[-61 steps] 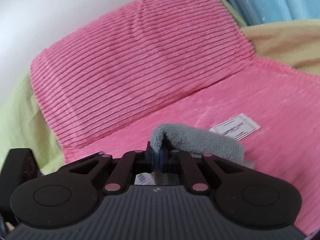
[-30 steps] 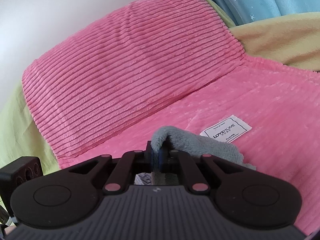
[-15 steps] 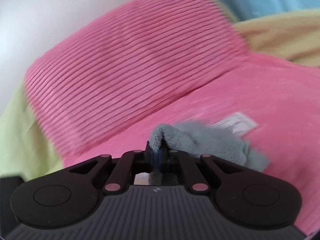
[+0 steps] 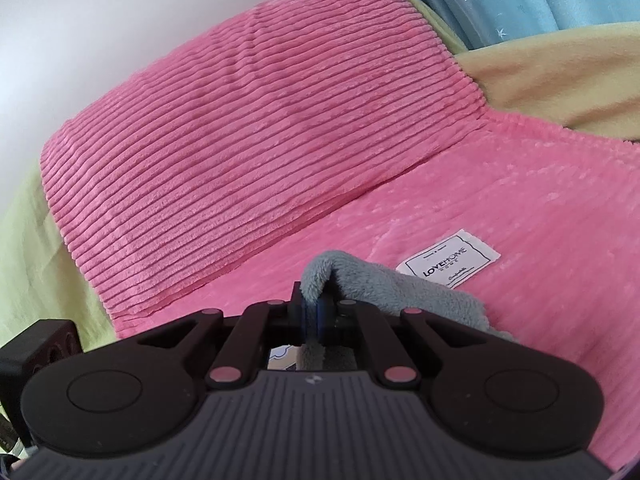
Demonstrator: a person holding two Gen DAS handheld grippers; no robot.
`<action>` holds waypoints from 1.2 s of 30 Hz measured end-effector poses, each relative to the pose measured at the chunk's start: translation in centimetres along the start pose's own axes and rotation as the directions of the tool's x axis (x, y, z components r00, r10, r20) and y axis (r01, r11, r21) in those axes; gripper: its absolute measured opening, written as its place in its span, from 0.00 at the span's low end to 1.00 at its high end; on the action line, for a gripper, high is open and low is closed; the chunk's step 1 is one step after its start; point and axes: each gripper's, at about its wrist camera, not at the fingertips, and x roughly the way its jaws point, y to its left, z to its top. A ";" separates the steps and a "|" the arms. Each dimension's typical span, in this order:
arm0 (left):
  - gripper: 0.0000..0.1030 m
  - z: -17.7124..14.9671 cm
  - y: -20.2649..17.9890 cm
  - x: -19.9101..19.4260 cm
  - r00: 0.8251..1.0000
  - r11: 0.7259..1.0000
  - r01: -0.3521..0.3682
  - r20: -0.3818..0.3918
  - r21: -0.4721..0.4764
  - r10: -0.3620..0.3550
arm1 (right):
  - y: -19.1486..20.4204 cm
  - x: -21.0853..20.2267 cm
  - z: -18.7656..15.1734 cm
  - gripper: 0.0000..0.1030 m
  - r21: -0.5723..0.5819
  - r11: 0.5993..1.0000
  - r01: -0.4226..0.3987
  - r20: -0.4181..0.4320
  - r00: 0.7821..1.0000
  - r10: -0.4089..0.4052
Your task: Clean container
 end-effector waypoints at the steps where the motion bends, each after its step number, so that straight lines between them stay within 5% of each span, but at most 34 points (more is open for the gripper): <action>1: 0.85 -0.1 -0.2 0.0 1.000 1.000 -0.005 0.003 0.013 0.005 | 0.3 -0.1 0.0 0.04 -0.011 1.000 -0.006 -0.005 1.000 0.006; 4: 0.85 -0.2 -1.4 -0.1 0.997 0.986 -0.074 0.019 0.149 0.072 | 1.4 0.0 -0.4 0.04 -0.047 0.996 -0.077 -0.048 0.996 0.075; 6: 0.85 -0.6 -2.6 0.1 0.989 0.946 -0.145 0.038 0.290 0.140 | 2.1 0.2 -0.8 0.04 -0.054 0.989 -0.141 -0.082 0.987 0.136; 10: 0.85 -1.2 -4.2 0.6 0.981 0.887 -0.191 0.061 0.420 0.182 | 2.9 0.4 -1.0 0.02 -0.097 0.979 -0.178 -0.120 0.979 0.166; 16: 0.84 -1.5 -5.1 1.3 0.977 0.848 -0.211 0.073 0.486 0.201 | -0.1 0.3 0.3 0.02 0.019 1.000 0.005 -0.005 1.000 -0.005; 20: 0.84 -1.2 -4.6 0.6 0.984 0.886 -0.176 0.058 0.428 0.167 | -0.3 0.2 0.1 0.02 0.024 1.000 -0.012 -0.005 1.000 0.012; 26: 0.86 0.3 -1.4 -0.2 0.997 0.988 -0.055 0.055 0.146 0.048 | -0.1 0.0 -0.1 0.02 0.002 1.000 -0.016 -0.011 1.000 0.016; 30: 0.85 0.3 0.0 0.0 0.999 0.999 -0.010 0.037 0.045 0.008 | 0.0 0.1 0.1 0.03 0.005 1.000 -0.012 -0.011 1.000 0.012; 36: 0.85 0.2 -1.3 0.1 0.997 0.981 -0.069 0.050 0.180 0.061 | 2.3 0.4 -0.6 0.04 -0.077 0.987 -0.142 -0.106 0.985 0.134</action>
